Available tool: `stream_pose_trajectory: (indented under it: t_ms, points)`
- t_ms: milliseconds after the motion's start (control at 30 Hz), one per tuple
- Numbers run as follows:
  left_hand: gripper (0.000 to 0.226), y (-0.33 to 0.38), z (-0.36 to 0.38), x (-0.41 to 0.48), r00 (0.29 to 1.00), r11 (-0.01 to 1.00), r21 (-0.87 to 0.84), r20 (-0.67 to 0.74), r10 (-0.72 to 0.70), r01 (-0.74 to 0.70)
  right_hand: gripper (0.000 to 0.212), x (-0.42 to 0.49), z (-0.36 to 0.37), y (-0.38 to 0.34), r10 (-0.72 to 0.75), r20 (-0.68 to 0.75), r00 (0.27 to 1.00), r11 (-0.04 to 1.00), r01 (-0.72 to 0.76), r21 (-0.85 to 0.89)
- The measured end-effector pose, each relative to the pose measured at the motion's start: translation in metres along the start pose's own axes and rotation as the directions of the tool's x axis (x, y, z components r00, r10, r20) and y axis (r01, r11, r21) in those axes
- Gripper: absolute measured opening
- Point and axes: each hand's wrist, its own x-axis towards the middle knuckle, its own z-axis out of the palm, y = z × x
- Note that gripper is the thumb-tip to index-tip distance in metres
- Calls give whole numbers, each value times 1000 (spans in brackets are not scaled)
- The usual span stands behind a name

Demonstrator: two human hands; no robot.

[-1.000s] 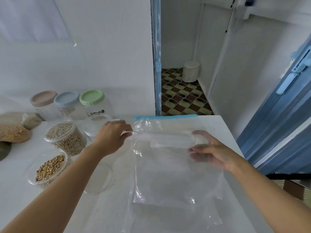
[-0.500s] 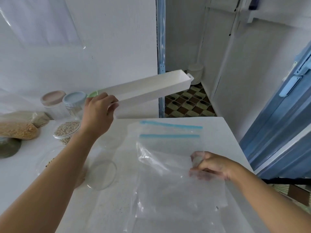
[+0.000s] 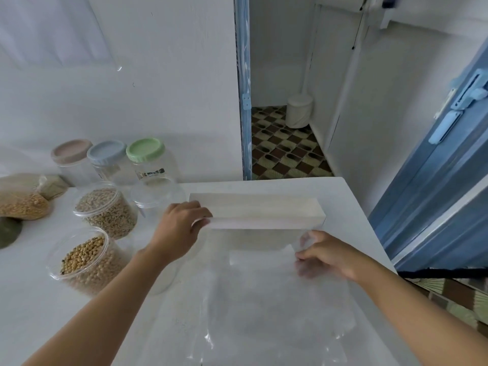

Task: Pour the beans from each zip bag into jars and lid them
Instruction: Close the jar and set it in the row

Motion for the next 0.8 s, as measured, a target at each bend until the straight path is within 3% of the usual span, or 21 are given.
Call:
stream_pose_trajectory:
  t_ms: [100,200,300,400,533,667,800]
  points:
    - [8,-12,12,-6,998,999,5,44,-34,34,29,1,-1,2,-41,-106,994,994,30,-103]
    - [14,-17,23,-12,993,999,27,107,-44,41,35,1,-6,1,-130,-230,964,918,29,-396]
    - [17,-19,31,-16,990,998,46,132,-56,50,45,-3,-6,-3,-335,-302,893,628,-27,-778]
    - [15,-21,31,-14,987,996,67,144,-74,65,41,-7,1,-8,-522,-297,800,462,-28,-887]
    - [15,-18,28,-11,969,991,90,215,-119,102,27,-5,14,-15,-619,-283,732,530,124,-839]
    - [36,-2,6,-19,934,977,30,290,-211,211,19,1,36,-25,-581,-198,790,677,334,-655]
    - [16,11,-49,-37,972,971,-73,87,-220,226,12,0,83,-44,-580,46,813,645,494,-583]
